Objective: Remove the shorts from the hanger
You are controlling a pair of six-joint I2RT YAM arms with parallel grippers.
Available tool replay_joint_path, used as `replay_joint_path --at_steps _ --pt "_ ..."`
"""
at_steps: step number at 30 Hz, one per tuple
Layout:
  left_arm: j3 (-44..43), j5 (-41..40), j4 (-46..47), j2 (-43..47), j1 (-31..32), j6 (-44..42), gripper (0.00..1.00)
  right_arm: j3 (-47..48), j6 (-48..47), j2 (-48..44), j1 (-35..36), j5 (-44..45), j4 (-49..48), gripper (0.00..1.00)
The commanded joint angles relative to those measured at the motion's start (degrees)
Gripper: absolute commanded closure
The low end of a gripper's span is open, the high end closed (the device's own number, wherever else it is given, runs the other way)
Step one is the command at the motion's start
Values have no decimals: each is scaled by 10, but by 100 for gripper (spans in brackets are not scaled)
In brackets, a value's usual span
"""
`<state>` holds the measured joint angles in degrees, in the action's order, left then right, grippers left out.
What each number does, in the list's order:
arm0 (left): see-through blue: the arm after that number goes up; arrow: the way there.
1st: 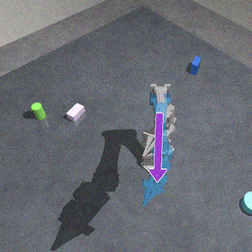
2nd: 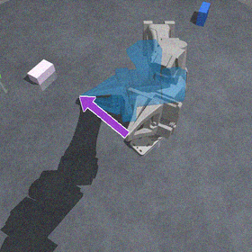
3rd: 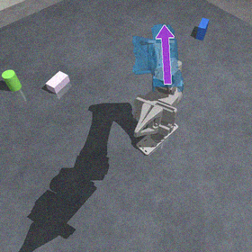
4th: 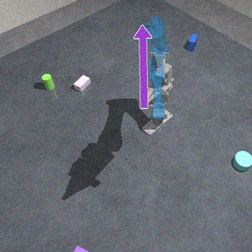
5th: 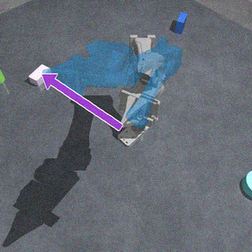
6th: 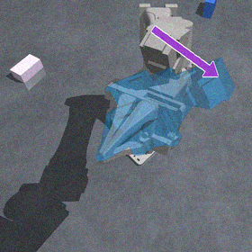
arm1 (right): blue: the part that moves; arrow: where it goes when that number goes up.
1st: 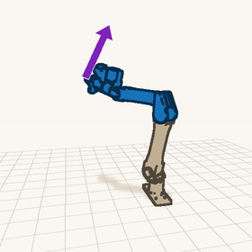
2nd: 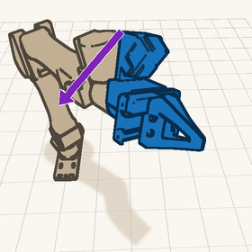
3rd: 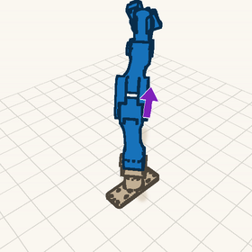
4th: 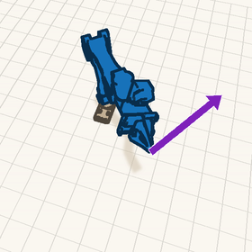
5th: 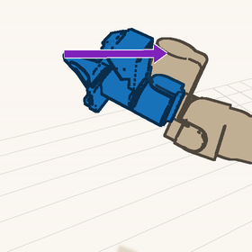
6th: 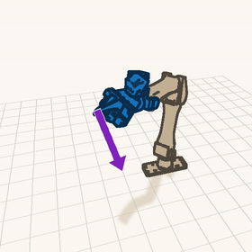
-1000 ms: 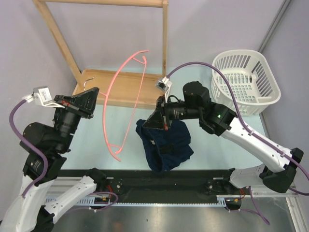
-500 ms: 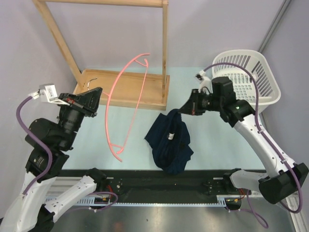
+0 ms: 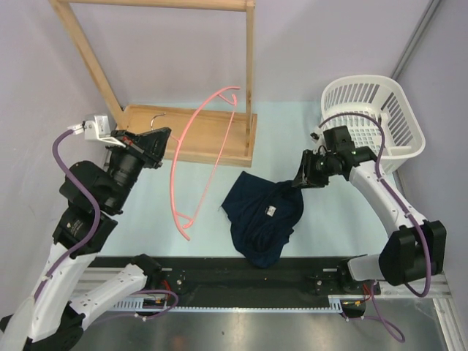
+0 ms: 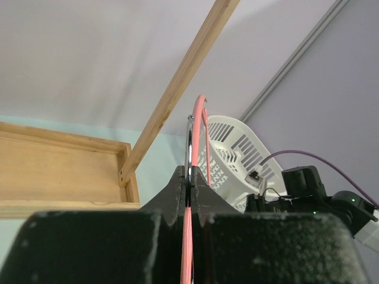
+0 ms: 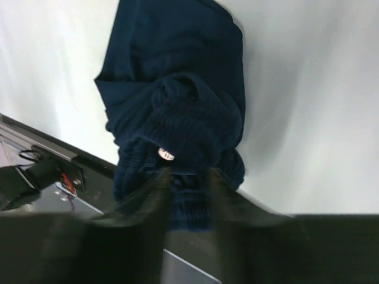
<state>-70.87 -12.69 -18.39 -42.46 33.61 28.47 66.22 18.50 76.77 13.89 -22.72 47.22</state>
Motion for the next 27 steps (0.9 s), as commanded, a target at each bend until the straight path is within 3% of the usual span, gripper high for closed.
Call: replay_joint_path --at_steps 1,2,4,8,16,21,27 --pt "-15 16 46 -5 -3 8 100 3 13 26 2 7 14 45" --pt "-16 16 48 -9 -3 8 100 3 20 32 3 9 35 28" --pt "-16 18 51 -11 -3 9 100 3 25 39 2 28 59 14" --pt "-7 28 62 -19 -3 14 100 1 15 13 2 85 121 1" --pt "-5 50 72 -34 -3 26 100 -19 67 -86 1 171 174 0" --pt "3 50 60 -24 -3 40 100 -57 124 -96 15 34 140 0" --pt "20 47 40 4 -3 66 100 -114 269 -100 173 44 31 0"
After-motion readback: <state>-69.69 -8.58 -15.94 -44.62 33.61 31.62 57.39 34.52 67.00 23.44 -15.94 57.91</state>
